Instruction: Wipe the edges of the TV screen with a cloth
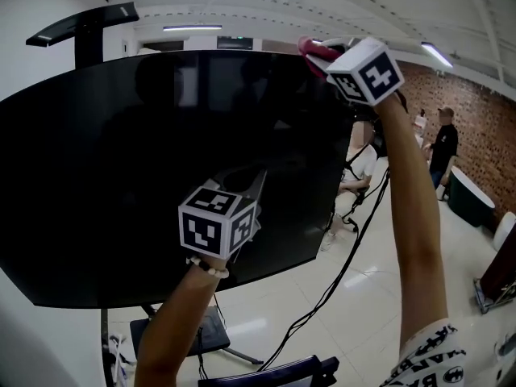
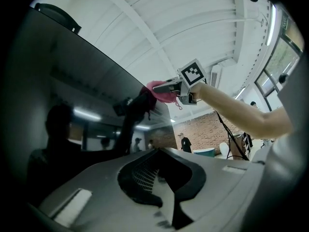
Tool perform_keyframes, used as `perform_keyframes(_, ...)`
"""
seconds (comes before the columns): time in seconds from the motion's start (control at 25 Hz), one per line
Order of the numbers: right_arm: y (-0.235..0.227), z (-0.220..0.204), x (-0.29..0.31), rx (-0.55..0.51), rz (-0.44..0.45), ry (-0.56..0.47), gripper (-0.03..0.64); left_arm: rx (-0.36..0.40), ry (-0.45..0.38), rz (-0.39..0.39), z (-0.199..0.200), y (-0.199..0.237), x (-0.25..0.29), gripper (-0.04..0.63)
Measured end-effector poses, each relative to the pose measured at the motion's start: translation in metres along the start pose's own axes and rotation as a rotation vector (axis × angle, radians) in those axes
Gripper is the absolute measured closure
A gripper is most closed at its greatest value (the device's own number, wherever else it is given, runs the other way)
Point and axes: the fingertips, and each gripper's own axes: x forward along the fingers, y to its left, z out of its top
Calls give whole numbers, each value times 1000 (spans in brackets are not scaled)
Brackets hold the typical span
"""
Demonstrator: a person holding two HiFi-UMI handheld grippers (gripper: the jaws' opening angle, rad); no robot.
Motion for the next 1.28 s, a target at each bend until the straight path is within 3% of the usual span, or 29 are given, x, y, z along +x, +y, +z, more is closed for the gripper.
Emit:
perform_keyframes(0.2,24,33,6,-122,-5,48,541,3,5,34,1,17,-39,595)
perform_keyframes(0.44,55,58,8,-405,-8,124,541,13,-5,99,17,36,-66,595)
perform_keyframes(0.84,72,78,18,-638,45,199,541,33,34,206,30,45,-87,595)
perform_keyframes(1.12,105,123,29,-667,118,139,541,37,38,288,36,75,-123,594)
perform_keyframes(1.28,126,153,32,-656,130,123,541,84,56,322,55,97,-148,594)
